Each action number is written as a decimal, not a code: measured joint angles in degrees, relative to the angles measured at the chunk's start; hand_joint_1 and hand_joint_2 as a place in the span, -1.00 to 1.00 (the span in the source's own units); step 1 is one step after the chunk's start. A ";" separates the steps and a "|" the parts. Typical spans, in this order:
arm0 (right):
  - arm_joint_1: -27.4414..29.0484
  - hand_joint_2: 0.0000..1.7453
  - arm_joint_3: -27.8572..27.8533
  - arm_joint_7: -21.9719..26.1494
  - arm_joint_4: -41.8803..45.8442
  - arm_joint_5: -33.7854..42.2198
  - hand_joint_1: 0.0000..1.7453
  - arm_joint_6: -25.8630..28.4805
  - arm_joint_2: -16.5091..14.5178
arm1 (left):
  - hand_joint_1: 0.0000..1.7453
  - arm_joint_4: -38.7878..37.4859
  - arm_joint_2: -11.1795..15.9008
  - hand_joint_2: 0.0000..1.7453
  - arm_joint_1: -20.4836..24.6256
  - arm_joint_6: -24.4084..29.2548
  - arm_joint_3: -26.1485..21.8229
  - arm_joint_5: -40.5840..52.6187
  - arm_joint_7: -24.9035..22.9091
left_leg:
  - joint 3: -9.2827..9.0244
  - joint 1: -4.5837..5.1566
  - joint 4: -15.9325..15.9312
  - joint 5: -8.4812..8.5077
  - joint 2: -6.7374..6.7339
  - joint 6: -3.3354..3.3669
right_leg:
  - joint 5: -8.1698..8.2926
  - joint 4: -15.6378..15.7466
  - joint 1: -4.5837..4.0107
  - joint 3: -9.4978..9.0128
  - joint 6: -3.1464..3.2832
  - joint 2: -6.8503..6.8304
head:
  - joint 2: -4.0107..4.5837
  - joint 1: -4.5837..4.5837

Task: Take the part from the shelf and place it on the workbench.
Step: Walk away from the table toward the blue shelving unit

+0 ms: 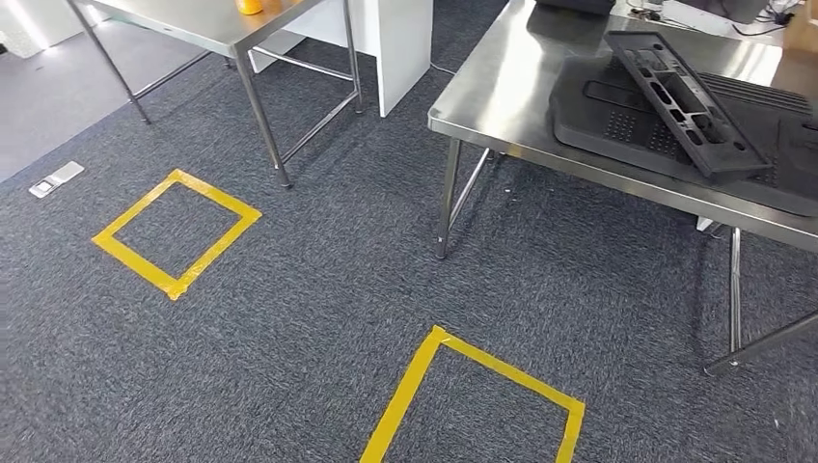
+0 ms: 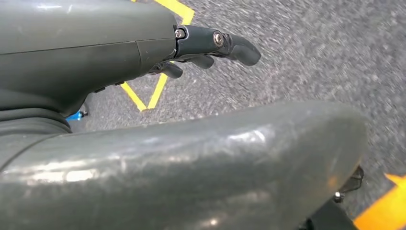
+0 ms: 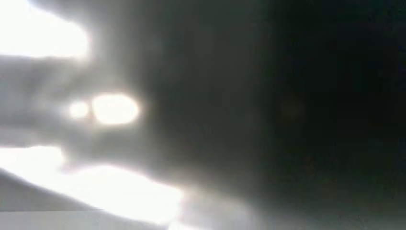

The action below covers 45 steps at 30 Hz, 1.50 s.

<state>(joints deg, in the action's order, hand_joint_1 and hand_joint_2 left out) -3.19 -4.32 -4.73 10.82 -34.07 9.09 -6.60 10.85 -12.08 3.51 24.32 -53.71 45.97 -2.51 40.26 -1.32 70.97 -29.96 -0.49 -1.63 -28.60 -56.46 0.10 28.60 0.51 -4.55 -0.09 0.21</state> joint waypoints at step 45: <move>0.24 -1.00 0.01 -1.28 -0.09 -2.33 -1.00 -0.11 0.30 | -1.00 0.14 -0.90 -1.00 -0.12 -0.92 2.25 3.38 -1.67 | -5.55 0.49 -12.56 4.89 4.94 2.89 | -5.88 -14.39 0.75 6.53 -3.17 4.72 | 0.00 -0.66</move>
<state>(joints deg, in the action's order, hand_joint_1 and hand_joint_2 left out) -2.94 -4.31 -6.01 10.73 -36.41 8.98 -6.30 10.99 -12.97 3.39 23.40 -51.46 49.35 -4.17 34.72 -0.82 58.41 -25.07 4.45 1.26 -34.47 -70.85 0.84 35.13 -2.66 0.17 -0.09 -0.45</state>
